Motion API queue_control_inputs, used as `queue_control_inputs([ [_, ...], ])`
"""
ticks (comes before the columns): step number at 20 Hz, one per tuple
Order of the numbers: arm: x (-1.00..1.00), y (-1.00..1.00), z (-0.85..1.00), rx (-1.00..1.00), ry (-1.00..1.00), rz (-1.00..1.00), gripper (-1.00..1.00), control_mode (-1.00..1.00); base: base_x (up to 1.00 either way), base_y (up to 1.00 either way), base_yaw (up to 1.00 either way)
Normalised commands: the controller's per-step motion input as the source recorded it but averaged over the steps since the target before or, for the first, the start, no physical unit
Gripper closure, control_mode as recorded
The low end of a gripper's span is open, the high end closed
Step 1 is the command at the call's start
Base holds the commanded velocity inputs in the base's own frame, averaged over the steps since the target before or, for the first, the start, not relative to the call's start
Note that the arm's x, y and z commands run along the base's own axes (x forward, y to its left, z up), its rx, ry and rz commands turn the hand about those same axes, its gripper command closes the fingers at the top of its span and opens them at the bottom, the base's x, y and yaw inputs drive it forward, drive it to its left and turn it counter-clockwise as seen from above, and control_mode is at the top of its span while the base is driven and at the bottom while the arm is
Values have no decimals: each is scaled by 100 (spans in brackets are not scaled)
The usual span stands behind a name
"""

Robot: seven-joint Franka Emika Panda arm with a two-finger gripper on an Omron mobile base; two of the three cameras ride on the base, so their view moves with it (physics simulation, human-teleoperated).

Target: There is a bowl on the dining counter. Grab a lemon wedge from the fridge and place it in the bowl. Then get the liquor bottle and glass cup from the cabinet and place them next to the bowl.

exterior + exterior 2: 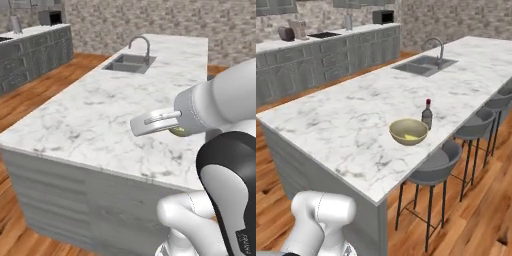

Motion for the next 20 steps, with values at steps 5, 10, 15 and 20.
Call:
queue_control_inputs([
  [5, 0, 0, 0, 0, 0, 0, -100, 100, 36, 100, -34],
  [10, 0, 0, 0, 0, 0, 0, -100, 100, -12, 100, -20],
  [15, 0, 0, 0, 0, 0, 0, -100, 100, 0, 100, -15],
  [20, 0, 0, 0, 0, 0, 0, -100, 100, 26, 100, -18],
])
